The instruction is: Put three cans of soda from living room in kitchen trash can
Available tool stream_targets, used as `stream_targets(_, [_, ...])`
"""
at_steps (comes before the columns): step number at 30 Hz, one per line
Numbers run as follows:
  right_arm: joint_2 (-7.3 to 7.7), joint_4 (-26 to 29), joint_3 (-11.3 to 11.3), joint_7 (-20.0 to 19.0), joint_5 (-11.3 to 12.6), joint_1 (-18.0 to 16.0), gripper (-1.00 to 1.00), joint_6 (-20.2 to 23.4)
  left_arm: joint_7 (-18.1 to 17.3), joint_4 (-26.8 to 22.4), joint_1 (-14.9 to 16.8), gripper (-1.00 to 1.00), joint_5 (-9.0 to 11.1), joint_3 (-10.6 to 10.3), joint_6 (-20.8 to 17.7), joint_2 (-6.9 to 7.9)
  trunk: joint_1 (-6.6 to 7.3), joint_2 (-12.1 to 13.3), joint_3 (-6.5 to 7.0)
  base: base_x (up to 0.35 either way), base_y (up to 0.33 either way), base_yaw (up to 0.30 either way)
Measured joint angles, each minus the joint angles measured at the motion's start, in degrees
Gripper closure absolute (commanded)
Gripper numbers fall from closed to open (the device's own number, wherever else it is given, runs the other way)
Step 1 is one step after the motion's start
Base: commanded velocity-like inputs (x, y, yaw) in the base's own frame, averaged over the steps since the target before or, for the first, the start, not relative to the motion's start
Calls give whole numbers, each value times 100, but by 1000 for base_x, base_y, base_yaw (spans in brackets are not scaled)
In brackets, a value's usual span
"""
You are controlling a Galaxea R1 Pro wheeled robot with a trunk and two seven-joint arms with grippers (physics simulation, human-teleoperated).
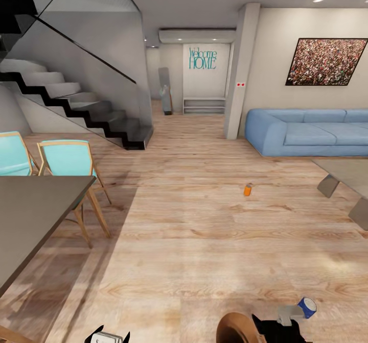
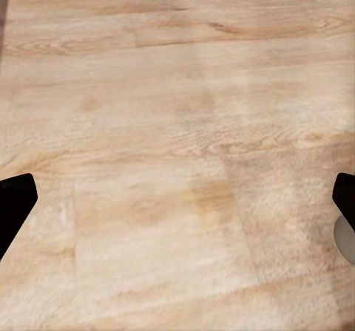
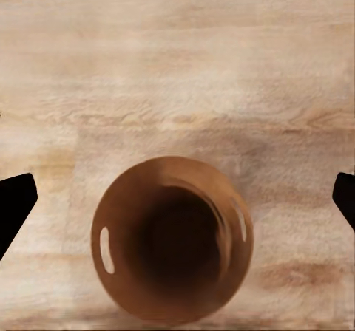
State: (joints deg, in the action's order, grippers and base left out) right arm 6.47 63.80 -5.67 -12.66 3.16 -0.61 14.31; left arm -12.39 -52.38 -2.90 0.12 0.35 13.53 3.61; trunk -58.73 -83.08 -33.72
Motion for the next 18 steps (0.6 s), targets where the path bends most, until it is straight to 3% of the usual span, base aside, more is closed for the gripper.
stream_targets(4, [26, -4, -183, -184, -4, -552, -100, 1121, 0, 0, 0, -100, 3, 0, -3, -1, 0, 0, 0, 0, 0, 0])
stream_targets(7, [137, -26, -339, -393, -4, -1031, -100, 1833, 0, -2, 0, -100, 6, 0, -4, -1, 0, 0, 0, 0, 0, 0])
stream_targets(8, [199, -49, -385, -494, -4, -1201, -100, 2074, 0, -3, 0, -100, 10, 0, -3, -1, 0, 0, 0, 0, 0, 0])
stream_targets(9, [425, -270, -485, -852, -28, -1706, -100, 2815, 0, -2, 0, -100, 7, 0, 1, -1, 0, 0, 1, 0, 0, 0])
stream_targets(10, [514, -366, -508, -952, 1, -1983, -100, 3045, 2, -1, 0, -100, 7, -1, 1, -1, 0, 0, 1, 0, 0, 0])
stream_targets(13, [703, -765, -551, -1121, -13, -2556, -100, 3471, 4, -1, 0, -100, 6, 0, 1, 3, 0, 0, 0, 0, 0, 0])
stream_targets(14, [827, -1168, -571, -1200, -44, -3018, -100, 3678, 6, 0, 0, -100, -4, 0, 1, 1, 0, 0, 0, 0, 0, 0])
stream_targets(18, [1002, -1668, -559, -1193, -75, -3428, -100, 3786, 3, -1, 0, -100, -5, -1, 1, 1, -65, -119, -54, 0, 0, 0])
